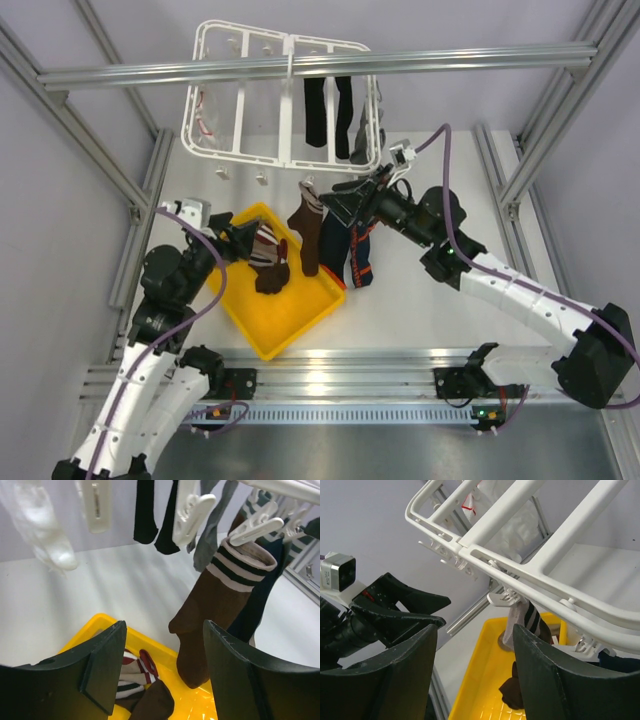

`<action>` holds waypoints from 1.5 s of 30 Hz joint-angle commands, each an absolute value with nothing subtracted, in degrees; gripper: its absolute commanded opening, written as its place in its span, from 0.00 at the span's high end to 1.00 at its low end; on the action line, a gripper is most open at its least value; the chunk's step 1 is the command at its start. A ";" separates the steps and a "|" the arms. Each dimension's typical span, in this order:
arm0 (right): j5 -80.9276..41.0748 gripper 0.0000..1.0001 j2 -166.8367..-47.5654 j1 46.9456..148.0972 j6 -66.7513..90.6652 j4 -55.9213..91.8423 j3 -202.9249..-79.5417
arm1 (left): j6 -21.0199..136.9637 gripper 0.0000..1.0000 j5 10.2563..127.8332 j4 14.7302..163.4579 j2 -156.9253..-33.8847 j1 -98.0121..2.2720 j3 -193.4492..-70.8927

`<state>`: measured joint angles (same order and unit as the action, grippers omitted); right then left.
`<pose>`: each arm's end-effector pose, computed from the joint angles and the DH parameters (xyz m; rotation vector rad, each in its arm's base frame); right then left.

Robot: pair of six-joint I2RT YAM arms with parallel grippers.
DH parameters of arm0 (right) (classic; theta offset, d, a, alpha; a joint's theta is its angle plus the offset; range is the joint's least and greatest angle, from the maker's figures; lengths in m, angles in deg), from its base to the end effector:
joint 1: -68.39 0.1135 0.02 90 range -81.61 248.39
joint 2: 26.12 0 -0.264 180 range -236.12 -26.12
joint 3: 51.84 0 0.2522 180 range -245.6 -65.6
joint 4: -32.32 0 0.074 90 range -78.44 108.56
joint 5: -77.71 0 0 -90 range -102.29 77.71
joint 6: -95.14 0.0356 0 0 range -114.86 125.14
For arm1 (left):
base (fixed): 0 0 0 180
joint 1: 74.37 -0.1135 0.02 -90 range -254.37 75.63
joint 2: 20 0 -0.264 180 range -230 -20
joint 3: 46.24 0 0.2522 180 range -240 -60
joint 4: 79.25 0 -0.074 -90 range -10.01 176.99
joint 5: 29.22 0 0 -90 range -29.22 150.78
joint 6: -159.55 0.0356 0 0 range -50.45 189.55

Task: Clip the socks to the hanger
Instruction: Clamp the sock onto the hanger, then open the clamp at the hanger.

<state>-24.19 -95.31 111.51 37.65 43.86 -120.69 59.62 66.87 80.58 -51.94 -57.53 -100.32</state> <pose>0.2031 0.2003 0.3799 -0.3246 1.4600 1.2297 0.1319 -0.0439 0.3520 0.1788 1.5436 -0.4520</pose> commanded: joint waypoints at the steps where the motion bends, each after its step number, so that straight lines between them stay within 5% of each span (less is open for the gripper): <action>1: -25.03 0.39 -95.64 112.78 35.03 47.29 -122.90 | 63.31 0.32 73.95 91.18 -51.29 -57.76 -97.28; 17: -22.39 0.30 -100.12 114.80 30.81 49.76 -125.63 | 64.81 0.17 73.00 114.32 -64.73 -56.18 -95.95; 21: -22.57 0.22 -101.26 114.89 30.37 51.07 -126.33 | 64.98 0.18 71.59 116.61 -66.40 -55.21 -97.00; 31: -23.89 0.26 -104.43 114.98 30.54 53.36 -128.88 | 64.80 0.33 72.65 113.71 -65.71 -54.42 -100.08; 45: -23.80 0.29 -104.96 115.68 31.60 53.80 -129.32 | 64.10 0.28 70.54 118.63 -69.83 -54.16 -100.25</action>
